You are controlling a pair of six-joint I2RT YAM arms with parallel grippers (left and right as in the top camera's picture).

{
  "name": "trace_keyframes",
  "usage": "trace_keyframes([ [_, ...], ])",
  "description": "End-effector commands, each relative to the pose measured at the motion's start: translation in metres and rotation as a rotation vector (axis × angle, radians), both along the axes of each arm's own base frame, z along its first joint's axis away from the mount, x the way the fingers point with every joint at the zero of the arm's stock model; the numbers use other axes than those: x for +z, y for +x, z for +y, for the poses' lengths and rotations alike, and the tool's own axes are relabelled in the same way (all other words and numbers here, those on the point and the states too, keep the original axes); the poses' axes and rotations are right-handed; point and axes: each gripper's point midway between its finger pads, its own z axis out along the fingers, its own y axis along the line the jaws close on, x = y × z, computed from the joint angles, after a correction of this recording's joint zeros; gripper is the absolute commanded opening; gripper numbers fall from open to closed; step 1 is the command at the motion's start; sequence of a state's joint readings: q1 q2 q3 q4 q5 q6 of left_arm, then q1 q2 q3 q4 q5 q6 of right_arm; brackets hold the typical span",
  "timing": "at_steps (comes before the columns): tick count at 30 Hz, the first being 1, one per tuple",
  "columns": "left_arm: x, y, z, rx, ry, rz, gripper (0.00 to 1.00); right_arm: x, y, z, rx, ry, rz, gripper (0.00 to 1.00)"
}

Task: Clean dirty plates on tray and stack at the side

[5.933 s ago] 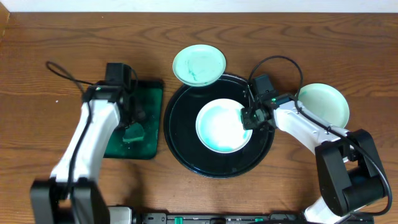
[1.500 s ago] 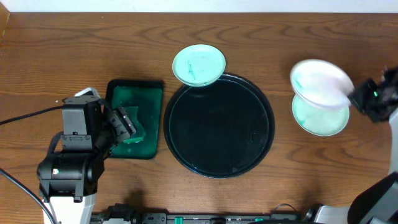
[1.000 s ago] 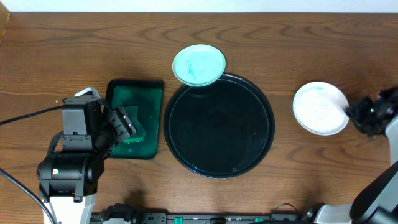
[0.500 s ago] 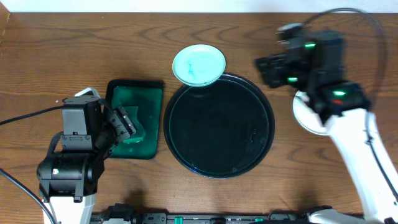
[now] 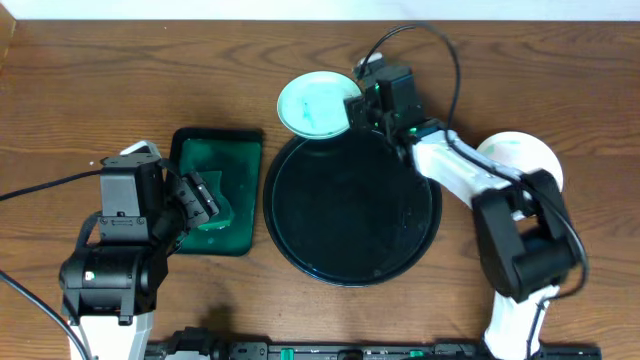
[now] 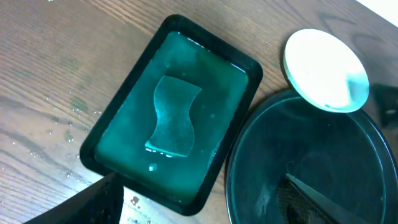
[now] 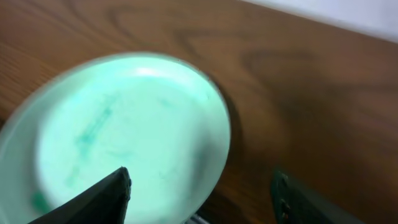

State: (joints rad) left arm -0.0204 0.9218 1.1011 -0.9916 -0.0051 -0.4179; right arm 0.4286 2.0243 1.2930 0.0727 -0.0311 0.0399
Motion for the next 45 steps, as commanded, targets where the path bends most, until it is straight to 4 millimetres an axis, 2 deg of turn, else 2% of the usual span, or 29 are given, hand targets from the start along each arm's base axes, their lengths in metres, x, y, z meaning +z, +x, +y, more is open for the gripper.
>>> trace_keyframes([
  [1, 0.007, 0.001, 0.002, 0.005, 0.003, -0.018, 0.79, -0.018, -0.005, 0.006, 0.025, -0.016, 0.032, 0.66],
  [2, 0.007, 0.001, 0.002, 0.004, 0.003, -0.018, 0.79, -0.021, -0.006, 0.005, 0.026, -0.021, 0.043, 0.63],
  [4, 0.007, 0.001, 0.002, 0.005, 0.003, -0.018, 0.79, -0.026, -0.012, 0.004, 0.028, -0.035, 0.075, 0.45],
  [6, 0.007, 0.001, 0.002, 0.005, 0.003, -0.018, 0.79, -0.035, -0.021, 0.0, 0.021, -0.049, 0.129, 0.33],
  [8, 0.007, 0.001, 0.002, 0.004, 0.003, -0.018, 0.79, -0.047, -0.033, -0.005, 0.016, -0.076, 0.196, 0.27],
  [9, 0.007, 0.001, 0.002, 0.004, 0.003, -0.018, 0.79, -0.052, -0.039, -0.008, 0.015, -0.09, 0.226, 0.13],
  [10, 0.007, 0.001, 0.002, 0.004, 0.003, -0.018, 0.79, -0.058, -0.046, -0.012, 0.015, -0.106, 0.262, 0.04],
  [12, 0.007, 0.001, 0.002, 0.005, 0.003, -0.018, 0.79, -0.064, -0.058, -0.017, 0.015, -0.132, 0.318, 0.01],
  [15, 0.007, 0.001, 0.002, 0.004, 0.003, -0.018, 0.79, -0.062, -0.071, -0.023, 0.014, -0.155, 0.368, 0.01],
  [19, 0.007, 0.001, 0.002, 0.004, 0.003, -0.018, 0.79, -0.038, -0.098, -0.036, -0.014, -0.164, 0.448, 0.01],
  [23, 0.007, 0.001, 0.002, 0.005, 0.003, -0.018, 0.79, -0.004, -0.109, -0.04, -0.011, -0.153, 0.428, 0.02],
  [25, 0.007, 0.001, 0.002, 0.004, 0.003, -0.018, 0.79, 0.012, -0.115, -0.039, 0.014, -0.134, 0.415, 0.09],
  [27, 0.007, 0.001, 0.002, 0.005, 0.003, -0.018, 0.79, 0.027, -0.127, -0.03, 0.113, -0.11, 0.412, 0.15],
  [29, 0.007, 0.001, 0.002, 0.005, 0.003, -0.018, 0.79, 0.033, -0.142, -0.023, 0.198, -0.095, 0.434, 0.25],
  [32, 0.007, 0.001, 0.002, 0.004, 0.003, -0.018, 0.79, 0.024, -0.175, -0.02, 0.292, -0.077, 0.562, 0.33],
  [34, 0.007, 0.001, 0.002, 0.004, 0.003, -0.018, 0.79, 0.01, -0.198, -0.024, 0.319, -0.086, 0.665, 0.4],
  [37, 0.007, 0.001, 0.002, 0.004, 0.003, -0.018, 0.79, -0.016, -0.224, -0.03, 0.303, -0.11, 0.784, 0.44],
  [41, 0.007, 0.001, 0.002, 0.005, 0.003, -0.018, 0.79, -0.043, -0.24, -0.027, 0.33, -0.132, 0.815, 0.47],
  [45, 0.007, 0.001, 0.002, 0.005, 0.003, -0.018, 0.79, -0.053, -0.241, -0.016, 0.363, -0.133, 0.769, 0.43],
])
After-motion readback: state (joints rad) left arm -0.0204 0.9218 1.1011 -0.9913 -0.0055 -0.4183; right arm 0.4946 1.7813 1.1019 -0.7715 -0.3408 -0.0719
